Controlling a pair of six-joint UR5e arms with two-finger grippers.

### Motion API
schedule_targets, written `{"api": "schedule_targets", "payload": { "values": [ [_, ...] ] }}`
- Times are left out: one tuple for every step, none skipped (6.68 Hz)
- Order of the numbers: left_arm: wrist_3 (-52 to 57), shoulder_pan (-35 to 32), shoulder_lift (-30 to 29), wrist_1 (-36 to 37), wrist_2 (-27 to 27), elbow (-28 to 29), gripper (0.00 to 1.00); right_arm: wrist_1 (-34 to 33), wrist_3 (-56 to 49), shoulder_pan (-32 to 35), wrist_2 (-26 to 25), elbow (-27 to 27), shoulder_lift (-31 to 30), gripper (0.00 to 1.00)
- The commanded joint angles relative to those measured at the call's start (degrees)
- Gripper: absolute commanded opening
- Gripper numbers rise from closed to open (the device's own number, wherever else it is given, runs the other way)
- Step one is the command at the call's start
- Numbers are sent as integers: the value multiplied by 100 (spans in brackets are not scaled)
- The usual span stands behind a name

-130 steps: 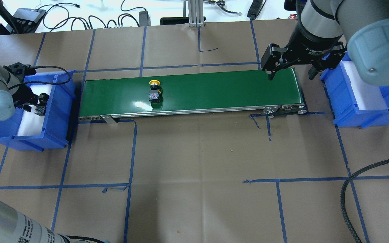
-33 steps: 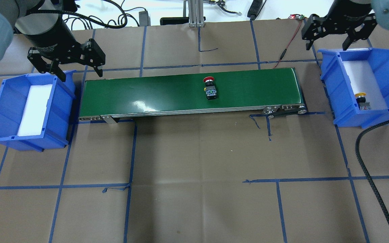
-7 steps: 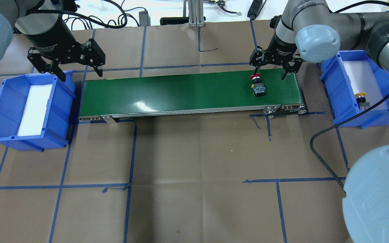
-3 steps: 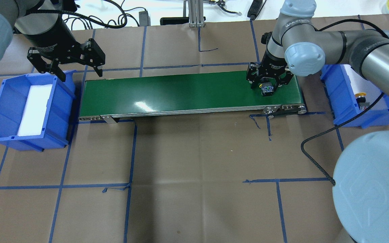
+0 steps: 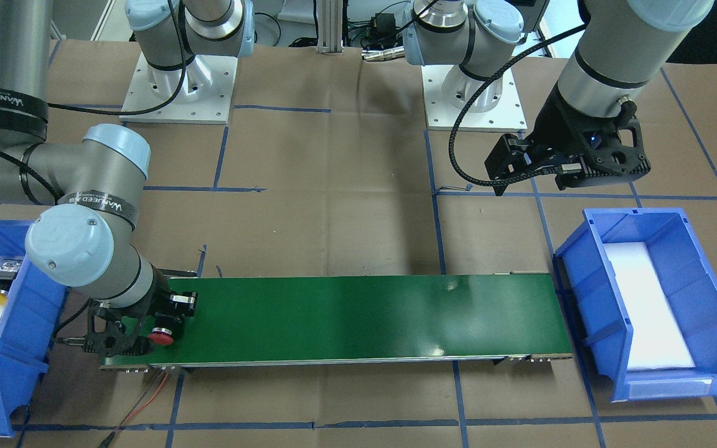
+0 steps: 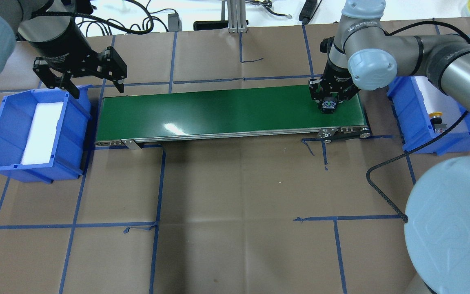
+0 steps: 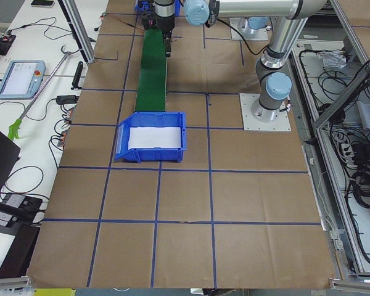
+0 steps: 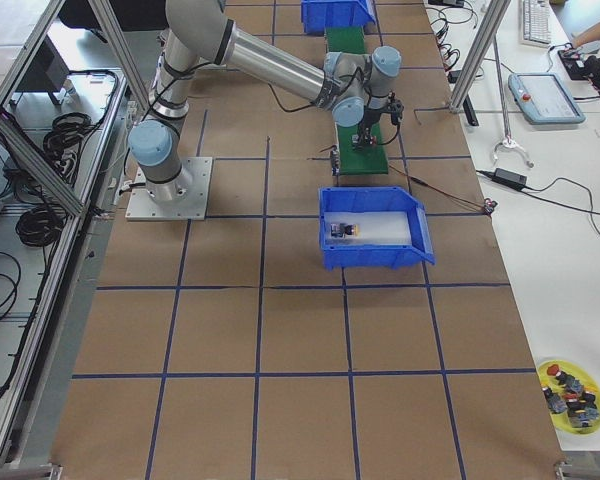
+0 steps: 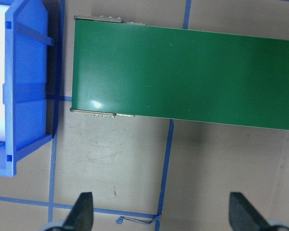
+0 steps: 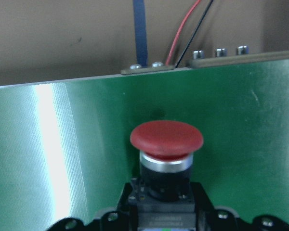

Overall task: Transport two buttons from left to right
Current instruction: 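Grasp the red button with the right gripper and lift it toward the bin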

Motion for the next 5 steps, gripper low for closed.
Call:
{"api": "schedule_targets", "payload": {
  "values": [
    [-7,0,0,0,0,0,100,53,-99,-244,-233,-23,-505,4],
    [-7,0,0,0,0,0,100,79,-561,-681,-216,-41,-813,5],
    [-7,0,0,0,0,9,100,105,-1548,-1129,-234,-197,-990,5],
    [-15,0,0,0,0,9,100,567,-2298,-1542,-234,-695,-974,5],
    [-7,0,0,0,0,9,100,980,-2914,-2086,-225,-1161,-817,5]
  ]
}}
